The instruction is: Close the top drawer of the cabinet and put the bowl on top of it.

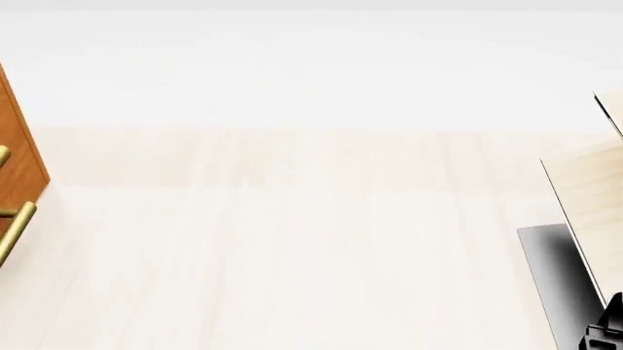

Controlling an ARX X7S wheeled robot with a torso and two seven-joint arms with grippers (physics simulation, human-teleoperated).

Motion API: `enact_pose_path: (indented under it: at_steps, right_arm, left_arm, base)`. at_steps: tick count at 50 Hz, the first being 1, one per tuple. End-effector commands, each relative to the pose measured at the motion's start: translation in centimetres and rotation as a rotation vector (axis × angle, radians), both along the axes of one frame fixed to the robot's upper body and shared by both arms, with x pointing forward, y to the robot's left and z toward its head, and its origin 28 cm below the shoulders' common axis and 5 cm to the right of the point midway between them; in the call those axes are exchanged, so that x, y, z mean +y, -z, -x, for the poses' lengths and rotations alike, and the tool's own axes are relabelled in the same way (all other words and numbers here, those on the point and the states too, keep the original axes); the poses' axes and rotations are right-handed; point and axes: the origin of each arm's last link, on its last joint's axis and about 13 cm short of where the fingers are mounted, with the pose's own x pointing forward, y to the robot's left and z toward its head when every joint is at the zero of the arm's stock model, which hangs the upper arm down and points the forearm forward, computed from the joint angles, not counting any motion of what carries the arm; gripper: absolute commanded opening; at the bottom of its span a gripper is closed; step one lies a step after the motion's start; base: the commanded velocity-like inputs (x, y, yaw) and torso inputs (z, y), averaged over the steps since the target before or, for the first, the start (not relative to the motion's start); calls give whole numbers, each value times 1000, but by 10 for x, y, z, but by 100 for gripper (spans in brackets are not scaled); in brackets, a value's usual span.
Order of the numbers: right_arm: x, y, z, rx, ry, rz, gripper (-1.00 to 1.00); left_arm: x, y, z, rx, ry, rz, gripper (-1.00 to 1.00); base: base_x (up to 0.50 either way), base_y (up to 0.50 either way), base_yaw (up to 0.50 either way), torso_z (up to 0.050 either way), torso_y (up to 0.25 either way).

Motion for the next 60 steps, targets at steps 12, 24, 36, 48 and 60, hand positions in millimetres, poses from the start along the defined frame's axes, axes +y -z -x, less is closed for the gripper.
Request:
enact_pose_path:
  at_steps: [12, 24, 36, 48, 60]
  right_arm:
    - [-1, 5, 0, 3, 2, -1, 100]
    - [-2, 7, 1, 6, 6, -5, 100]
    - [-1, 9, 1, 8, 5, -8, 100]
    - [-3, 15, 3, 19, 13, -11, 100]
    - [-3, 17, 3, 24, 15, -14, 100]
  left_arm:
    - [16, 3, 2, -52, -162, 49, -100]
    - [19, 6, 5, -63, -225, 55, -100]
    - [18, 10, 0, -49, -219, 47, -100]
    - [17, 17, -13, -13, -155, 76, -100]
    - [23, 17, -22, -6, -168, 73, -100]
  base:
    - [0, 0, 0, 0, 1]
    - [0, 0, 0, 0, 0]
    - [0, 0, 0, 0, 1]
    - [0, 0, 0, 1, 0]
    - [0, 0, 0, 0, 1]
